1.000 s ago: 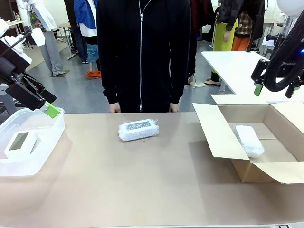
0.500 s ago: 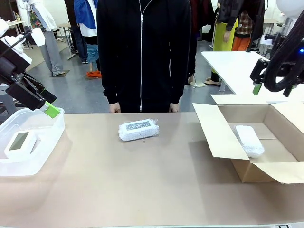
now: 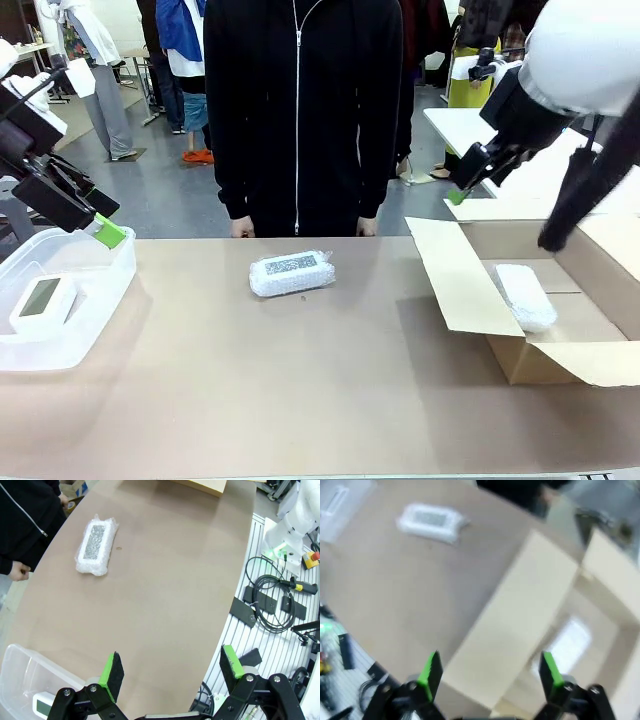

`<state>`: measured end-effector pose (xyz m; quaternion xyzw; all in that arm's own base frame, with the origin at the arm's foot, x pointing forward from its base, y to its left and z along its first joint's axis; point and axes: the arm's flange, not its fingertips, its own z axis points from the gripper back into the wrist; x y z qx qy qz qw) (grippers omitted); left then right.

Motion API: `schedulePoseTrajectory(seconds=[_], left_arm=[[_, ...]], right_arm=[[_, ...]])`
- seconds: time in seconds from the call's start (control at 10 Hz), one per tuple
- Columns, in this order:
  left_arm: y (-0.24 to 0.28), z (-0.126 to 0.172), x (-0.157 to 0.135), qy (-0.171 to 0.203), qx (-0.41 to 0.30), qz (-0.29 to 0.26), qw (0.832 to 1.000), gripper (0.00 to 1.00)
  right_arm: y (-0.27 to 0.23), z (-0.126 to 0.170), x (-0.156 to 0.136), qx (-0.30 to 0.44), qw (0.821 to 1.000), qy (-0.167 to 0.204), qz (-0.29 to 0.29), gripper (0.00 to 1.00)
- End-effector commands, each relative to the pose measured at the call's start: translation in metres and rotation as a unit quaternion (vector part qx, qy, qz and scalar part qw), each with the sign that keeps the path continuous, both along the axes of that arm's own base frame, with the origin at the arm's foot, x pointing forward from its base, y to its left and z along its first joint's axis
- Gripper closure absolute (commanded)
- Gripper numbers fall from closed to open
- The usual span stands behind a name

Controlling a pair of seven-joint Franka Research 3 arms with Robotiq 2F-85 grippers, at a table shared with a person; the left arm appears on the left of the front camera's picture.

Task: Separate and place wrapped and unwrapped clocks.
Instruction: Pick up the Digital clock indicated by the person.

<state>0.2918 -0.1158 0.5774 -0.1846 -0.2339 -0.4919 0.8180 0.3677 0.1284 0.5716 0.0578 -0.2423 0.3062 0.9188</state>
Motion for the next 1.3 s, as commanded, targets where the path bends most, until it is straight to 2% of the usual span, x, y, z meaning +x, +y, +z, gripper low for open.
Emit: schedulePoseTrajectory(seconds=[0.0, 0.2, 0.3, 0.4, 0.7, 0.8, 0.9, 1.2], left_arm=[[-0.002, 0.001, 0.001, -0.001, 0.005, 0.005, 1.0, 0.0], [-0.002, 0.001, 0.001, -0.001, 0.005, 0.005, 1.0, 0.0], [-0.002, 0.001, 0.001, -0.001, 0.005, 0.005, 1.0, 0.0], [-0.002, 0.001, 0.001, -0.001, 0.005, 0.005, 1.0, 0.0], [-0.002, 0.001, 0.001, -0.001, 0.005, 0.005, 1.0, 0.0], [-0.002, 0.001, 0.001, -0.001, 0.005, 0.005, 1.0, 0.0], [-0.002, 0.001, 0.001, -0.001, 0.005, 0.005, 1.0, 0.0], [-0.002, 0.001, 0.001, -0.001, 0.005, 0.005, 1.0, 0.0]], right_arm=[[-0.004, -0.023, -0.029, 0.081, 0.99, -0.029, 0.115, 0.0], [0.02, -0.023, -0.029, 0.102, 0.976, -0.04, 0.19, 0.0], [0.022, -0.019, -0.025, 0.129, 0.965, -0.018, 0.226, 0.0], [0.021, -0.016, -0.02, 0.136, 0.964, -0.001, 0.228, 0.0], [0.024, -0.017, -0.02, 0.113, 0.965, 0.011, 0.239, 0.0], [0.029, -0.022, -0.018, 0.119, 0.958, 0.022, 0.258, 0.0], [0.023, -0.016, -0.025, 0.126, 0.965, 0.003, 0.228, 0.0], [0.023, -0.016, -0.025, 0.126, 0.965, 0.003, 0.228, 0.0]])
